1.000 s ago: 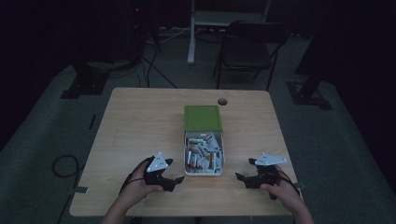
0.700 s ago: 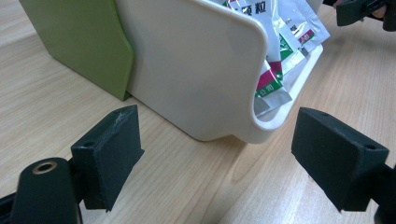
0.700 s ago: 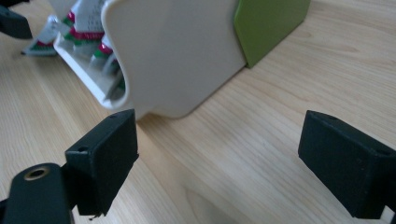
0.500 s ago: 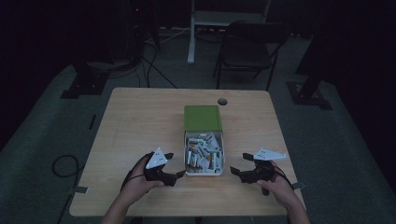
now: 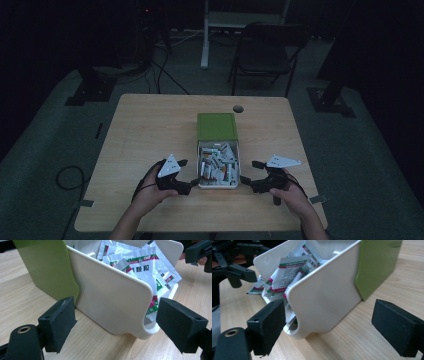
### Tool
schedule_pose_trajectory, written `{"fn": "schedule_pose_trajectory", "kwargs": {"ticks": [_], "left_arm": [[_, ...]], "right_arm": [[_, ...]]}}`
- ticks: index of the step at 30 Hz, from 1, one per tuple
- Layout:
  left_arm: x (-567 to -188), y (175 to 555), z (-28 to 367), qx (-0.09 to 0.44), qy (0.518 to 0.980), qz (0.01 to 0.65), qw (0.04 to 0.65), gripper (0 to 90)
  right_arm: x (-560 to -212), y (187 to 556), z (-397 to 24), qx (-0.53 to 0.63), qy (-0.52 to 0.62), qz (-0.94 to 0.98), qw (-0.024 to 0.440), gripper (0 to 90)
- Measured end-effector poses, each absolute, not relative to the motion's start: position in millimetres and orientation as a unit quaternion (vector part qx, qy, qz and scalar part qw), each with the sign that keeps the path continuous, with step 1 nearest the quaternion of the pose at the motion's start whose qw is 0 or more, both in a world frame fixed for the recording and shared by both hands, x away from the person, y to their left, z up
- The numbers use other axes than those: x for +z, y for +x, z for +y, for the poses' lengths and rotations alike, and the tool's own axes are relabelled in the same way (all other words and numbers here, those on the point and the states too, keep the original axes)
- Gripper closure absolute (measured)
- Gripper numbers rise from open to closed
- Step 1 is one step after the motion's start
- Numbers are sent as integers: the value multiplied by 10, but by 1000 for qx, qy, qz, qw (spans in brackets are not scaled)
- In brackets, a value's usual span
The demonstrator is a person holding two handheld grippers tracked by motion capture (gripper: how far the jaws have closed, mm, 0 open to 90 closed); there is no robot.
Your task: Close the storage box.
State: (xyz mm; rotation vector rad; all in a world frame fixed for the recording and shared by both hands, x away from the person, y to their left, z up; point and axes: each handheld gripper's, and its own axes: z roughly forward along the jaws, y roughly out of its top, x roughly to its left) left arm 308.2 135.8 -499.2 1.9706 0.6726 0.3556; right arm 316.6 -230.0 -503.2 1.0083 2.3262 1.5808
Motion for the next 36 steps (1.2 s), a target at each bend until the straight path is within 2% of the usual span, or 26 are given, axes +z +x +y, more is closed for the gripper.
{"fn": "schedule_pose_trajectory", "kwargs": {"ticks": [28,36], "left_arm": [[-5025,3202,1290,155,811,289,483,166],[-5016,3261,1283,163,809,294,482,166]], "right_arm": [[-5149,3283,-2230,521,350,775,68,113],[-5135,3348,-2226,516,355,775,81,113]]}}
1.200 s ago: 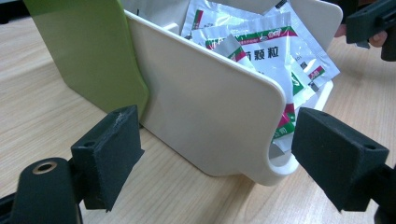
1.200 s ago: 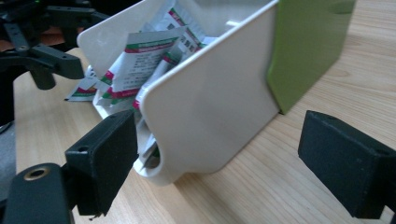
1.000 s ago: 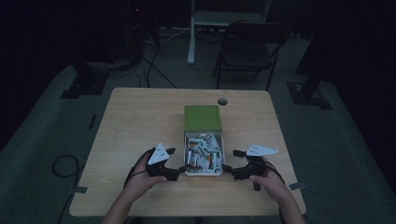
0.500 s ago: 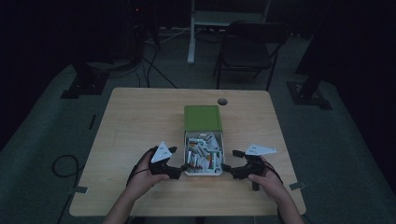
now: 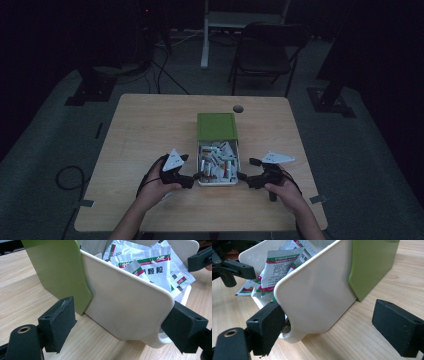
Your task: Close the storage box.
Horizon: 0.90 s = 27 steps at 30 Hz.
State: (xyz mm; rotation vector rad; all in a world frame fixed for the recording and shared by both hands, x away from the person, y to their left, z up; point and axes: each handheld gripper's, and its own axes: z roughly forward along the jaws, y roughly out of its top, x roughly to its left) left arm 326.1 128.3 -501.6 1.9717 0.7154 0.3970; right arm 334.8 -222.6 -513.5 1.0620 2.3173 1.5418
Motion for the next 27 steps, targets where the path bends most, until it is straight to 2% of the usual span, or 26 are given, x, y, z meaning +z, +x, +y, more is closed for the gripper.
{"fn": "schedule_pose_trajectory", "kwargs": {"ticks": [15,27], "left_arm": [[-4994,3338,1280,167,811,298,476,165],[-5020,3407,1319,167,799,313,485,165]], "right_arm": [[-5111,3414,-2207,510,357,777,94,112],[-5131,3469,-2192,515,366,770,85,112]]}}
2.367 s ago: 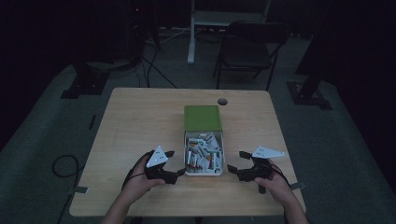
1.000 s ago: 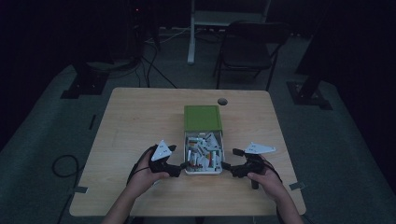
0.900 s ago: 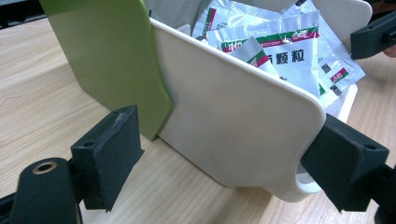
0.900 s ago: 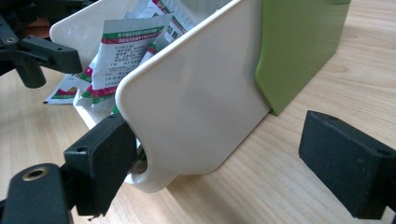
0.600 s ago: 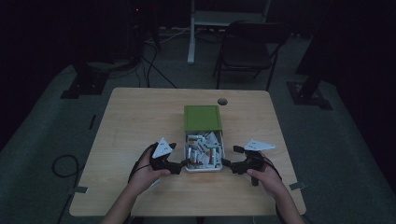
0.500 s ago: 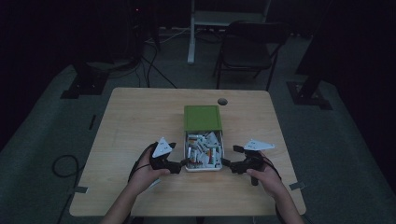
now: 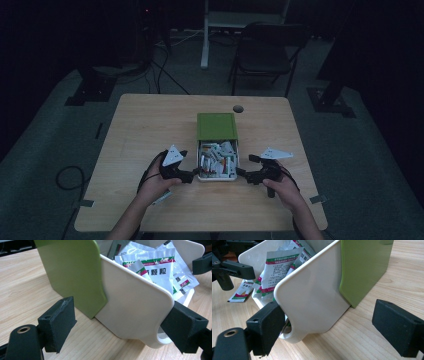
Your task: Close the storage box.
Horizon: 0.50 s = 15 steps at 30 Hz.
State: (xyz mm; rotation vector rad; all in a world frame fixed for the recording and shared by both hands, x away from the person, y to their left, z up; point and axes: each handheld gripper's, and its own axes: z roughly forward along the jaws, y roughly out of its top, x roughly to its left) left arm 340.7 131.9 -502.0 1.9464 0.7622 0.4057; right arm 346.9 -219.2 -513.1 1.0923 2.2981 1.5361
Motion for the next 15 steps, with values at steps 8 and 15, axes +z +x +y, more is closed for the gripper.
{"fn": "schedule_pose_trajectory", "kwargs": {"ticks": [8,15], "left_arm": [[-5026,3434,1315,165,797,318,486,165],[-5020,3465,1306,168,798,319,483,164]], "right_arm": [[-5147,3528,-2197,518,371,766,81,108],[-5140,3563,-2200,515,375,766,83,108]]}}
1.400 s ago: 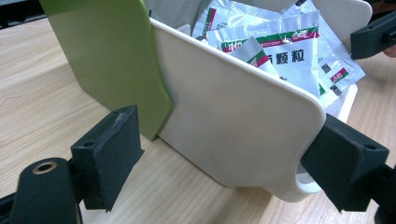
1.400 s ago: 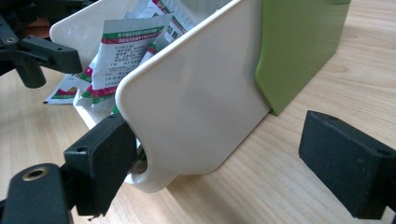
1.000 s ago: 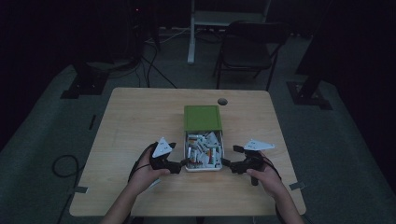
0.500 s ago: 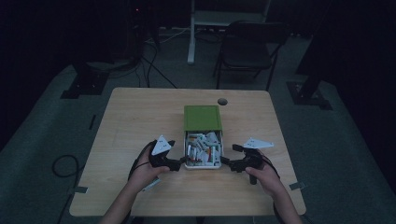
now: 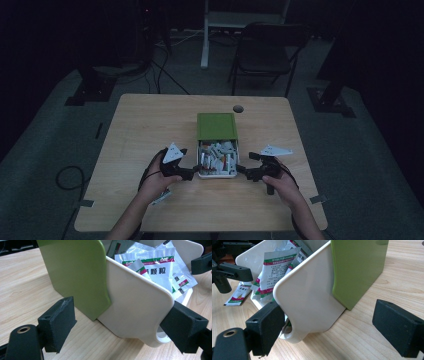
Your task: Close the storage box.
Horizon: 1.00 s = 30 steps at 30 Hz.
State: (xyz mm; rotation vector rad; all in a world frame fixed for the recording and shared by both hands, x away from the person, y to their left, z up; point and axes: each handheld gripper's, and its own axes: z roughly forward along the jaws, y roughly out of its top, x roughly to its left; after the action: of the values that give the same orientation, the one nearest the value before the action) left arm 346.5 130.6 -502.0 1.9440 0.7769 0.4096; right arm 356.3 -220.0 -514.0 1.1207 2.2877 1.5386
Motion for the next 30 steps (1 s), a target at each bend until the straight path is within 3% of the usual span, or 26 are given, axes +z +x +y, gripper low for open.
{"fn": "schedule_pose_trajectory", "kwargs": {"ticks": [30], "left_arm": [[-4979,3651,1296,179,788,327,489,162]], "right_arm": [[-5109,3759,-2182,516,403,750,99,108]]}}
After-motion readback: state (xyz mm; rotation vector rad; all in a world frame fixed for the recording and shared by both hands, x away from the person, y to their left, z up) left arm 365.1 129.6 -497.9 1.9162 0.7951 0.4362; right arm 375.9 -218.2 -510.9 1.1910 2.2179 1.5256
